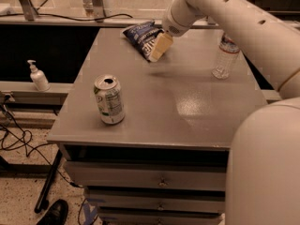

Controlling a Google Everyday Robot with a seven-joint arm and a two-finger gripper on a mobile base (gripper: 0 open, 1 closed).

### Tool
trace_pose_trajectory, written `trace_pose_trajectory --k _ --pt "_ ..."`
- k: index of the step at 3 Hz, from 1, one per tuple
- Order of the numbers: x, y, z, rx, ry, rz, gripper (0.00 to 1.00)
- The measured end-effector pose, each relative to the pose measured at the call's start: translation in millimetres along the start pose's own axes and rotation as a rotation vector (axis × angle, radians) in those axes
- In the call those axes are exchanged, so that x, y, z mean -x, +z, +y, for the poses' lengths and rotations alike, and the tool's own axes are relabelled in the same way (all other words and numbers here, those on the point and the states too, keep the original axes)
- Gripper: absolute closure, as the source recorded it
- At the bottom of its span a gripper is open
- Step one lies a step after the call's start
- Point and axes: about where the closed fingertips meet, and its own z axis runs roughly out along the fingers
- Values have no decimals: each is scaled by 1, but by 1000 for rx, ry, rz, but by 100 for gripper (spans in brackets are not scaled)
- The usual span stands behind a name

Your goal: Move blue chip bag near 7up can

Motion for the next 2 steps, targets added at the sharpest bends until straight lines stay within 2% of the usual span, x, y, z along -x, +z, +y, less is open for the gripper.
trace_pose_trajectory --k 1,2 --pt "2 35 -5 23 14 31 0" --pt "-8 57 -10 37 29 67 0"
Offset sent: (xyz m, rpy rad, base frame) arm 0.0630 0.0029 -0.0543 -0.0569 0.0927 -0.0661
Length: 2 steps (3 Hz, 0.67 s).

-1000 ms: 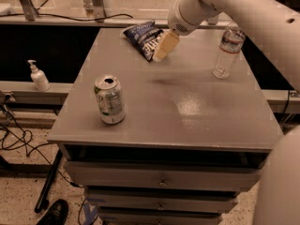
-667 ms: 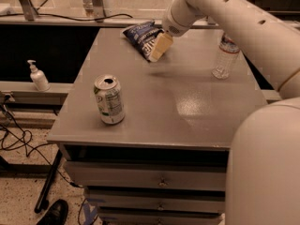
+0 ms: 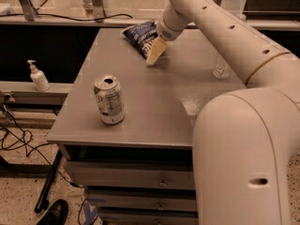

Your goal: Move blue chip bag near 7up can

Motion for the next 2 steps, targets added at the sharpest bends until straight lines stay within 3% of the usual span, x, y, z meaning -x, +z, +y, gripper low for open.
trace_pose_trajectory --k 1,2 --pt "-15 3 -13 -12 -2 32 17" --pt "-27 -1 -25 -25 -7 57 41"
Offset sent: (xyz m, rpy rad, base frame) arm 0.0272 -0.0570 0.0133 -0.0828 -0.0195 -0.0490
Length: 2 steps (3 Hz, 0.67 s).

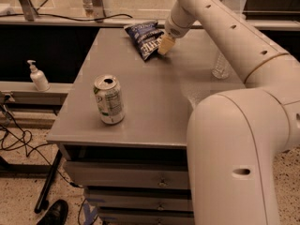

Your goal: Move blue chip bag near 7up can

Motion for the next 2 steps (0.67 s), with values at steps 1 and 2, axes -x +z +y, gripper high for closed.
trace_pose_trajectory --k 1,2 --pt "-6 -3 -7 -7 -7 11 64" --pt "-5 -10 -9 -14 -18 0 87"
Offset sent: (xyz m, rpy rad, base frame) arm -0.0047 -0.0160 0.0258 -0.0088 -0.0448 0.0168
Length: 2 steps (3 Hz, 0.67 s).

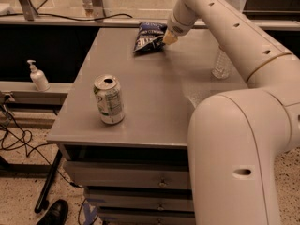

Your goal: Move blue chip bag near 7up can

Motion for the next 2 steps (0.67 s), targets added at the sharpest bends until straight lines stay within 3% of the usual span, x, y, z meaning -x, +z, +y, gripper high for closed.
trace_pose_trajectory --k 1,2 --pt "5 -12 1 -12 -12 -28 100" --pt "19 -33 9 -20 -35 -85 100"
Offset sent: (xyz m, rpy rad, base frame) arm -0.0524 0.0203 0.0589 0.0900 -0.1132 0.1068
